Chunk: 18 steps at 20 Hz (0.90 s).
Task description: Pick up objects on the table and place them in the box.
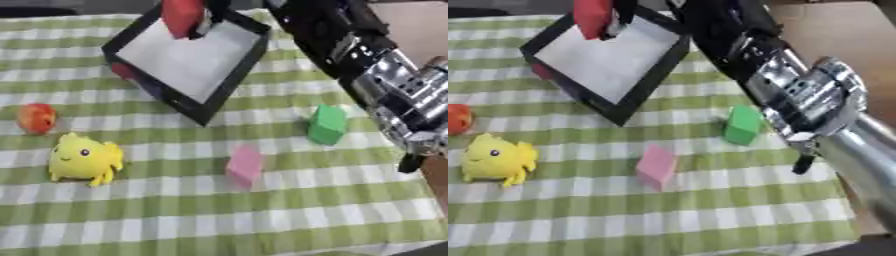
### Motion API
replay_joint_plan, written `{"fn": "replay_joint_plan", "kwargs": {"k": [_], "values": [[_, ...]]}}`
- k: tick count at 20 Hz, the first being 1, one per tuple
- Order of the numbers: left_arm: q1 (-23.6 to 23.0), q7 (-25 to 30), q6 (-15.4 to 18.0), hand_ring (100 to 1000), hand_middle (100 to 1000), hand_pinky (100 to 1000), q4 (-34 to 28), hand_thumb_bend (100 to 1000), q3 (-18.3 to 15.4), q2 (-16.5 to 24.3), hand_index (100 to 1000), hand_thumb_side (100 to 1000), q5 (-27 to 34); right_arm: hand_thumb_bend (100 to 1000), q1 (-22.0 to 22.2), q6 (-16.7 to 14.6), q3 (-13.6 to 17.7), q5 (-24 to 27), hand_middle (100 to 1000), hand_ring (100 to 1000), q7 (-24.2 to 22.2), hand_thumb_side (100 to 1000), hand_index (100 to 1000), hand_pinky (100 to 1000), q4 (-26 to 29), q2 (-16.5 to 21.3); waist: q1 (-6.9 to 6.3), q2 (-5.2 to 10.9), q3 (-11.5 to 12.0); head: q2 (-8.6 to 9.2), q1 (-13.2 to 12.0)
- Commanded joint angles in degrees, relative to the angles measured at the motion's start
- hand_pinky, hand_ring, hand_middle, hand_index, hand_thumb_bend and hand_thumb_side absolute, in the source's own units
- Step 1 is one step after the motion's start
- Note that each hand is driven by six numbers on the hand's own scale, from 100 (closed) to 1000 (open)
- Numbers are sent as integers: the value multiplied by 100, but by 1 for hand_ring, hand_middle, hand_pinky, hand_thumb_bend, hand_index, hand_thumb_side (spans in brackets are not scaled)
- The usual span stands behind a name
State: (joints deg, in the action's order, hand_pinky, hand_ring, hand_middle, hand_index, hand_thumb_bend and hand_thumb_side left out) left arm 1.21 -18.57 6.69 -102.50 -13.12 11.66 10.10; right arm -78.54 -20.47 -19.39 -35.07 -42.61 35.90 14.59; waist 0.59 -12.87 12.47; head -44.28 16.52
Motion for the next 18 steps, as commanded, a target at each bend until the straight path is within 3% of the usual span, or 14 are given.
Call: {"fn": "replay_joint_plan", "kwargs": {"k": [1,12,18], "values": [[68,16,6,659,742,901,-123,283,1,165,839,695,11,379,-87,-134,134,-335,504,642,149,100,660,826,-250,-67,45,-8,16,16,57],[67,25,-2,657,742,902,-124,282,7,148,839,698,18,394,-34,-829,525,-1439,582,724,652,100,736,853,-791,-307,58,-7,33,16,79],[57,25,-8,656,742,903,-124,282,4,142,839,699,21,444,-41,-1029,627,-1837,807,894,939,134,887,955,-920,-337,80,-1,32,16,68]]}}
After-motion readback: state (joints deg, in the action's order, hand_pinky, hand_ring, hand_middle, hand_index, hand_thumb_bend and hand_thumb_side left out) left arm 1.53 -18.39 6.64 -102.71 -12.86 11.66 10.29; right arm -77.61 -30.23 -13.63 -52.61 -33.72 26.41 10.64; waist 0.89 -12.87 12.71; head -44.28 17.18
